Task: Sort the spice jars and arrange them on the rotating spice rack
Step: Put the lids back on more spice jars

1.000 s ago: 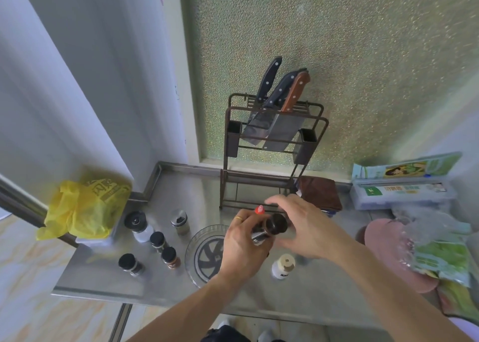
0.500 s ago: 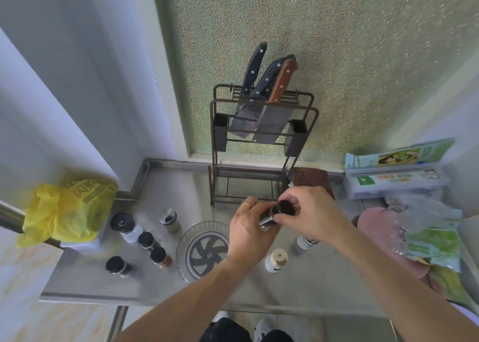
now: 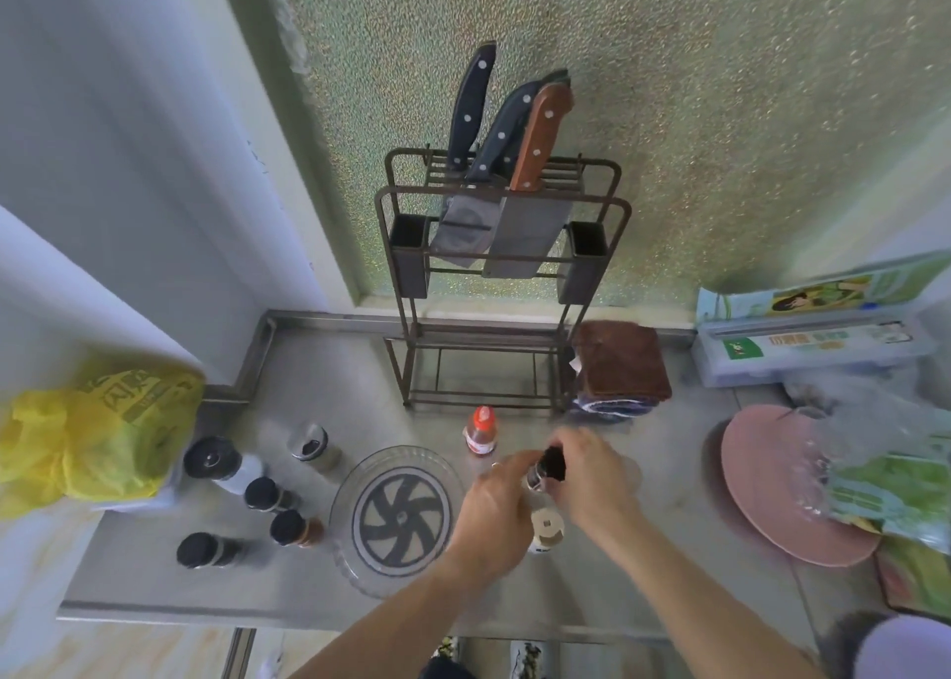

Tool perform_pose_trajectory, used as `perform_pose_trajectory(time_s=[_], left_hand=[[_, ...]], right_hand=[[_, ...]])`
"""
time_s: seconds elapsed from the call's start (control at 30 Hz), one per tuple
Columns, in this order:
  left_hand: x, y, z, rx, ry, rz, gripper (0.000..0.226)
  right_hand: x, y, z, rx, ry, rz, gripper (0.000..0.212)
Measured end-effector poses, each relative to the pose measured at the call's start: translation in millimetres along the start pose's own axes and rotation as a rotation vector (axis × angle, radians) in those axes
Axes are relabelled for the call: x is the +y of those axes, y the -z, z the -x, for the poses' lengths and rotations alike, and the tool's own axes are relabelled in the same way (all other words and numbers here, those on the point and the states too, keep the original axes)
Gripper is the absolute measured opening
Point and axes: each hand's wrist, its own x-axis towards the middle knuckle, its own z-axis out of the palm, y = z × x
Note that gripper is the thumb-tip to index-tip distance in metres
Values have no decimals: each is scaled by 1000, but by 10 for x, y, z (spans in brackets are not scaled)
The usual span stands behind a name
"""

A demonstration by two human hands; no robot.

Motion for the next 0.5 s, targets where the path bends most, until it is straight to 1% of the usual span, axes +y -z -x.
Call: perform_pose_trajectory(time_s=[0.1, 0.17, 0.3, 0.43, 0.5], left_hand=[[-75, -148, -73, -56, 28, -63, 68], [-114, -222, -136, -96, 55, -102, 69], [-219, -352, -235, -126, 90, -168, 70], [-216, -396, -278, -170, 107, -197, 64], [-217, -414, -283, -182, 118, -198, 65]], right_hand=[[68, -256, -118, -34, -20, -24, 16], [109, -371, -187, -53, -27, -40, 17], [168, -499, -273, -99, -28, -41, 20], [217, -573, -295, -165, -41, -56, 22], [238, -598, -283, -172, -46, -70, 23]])
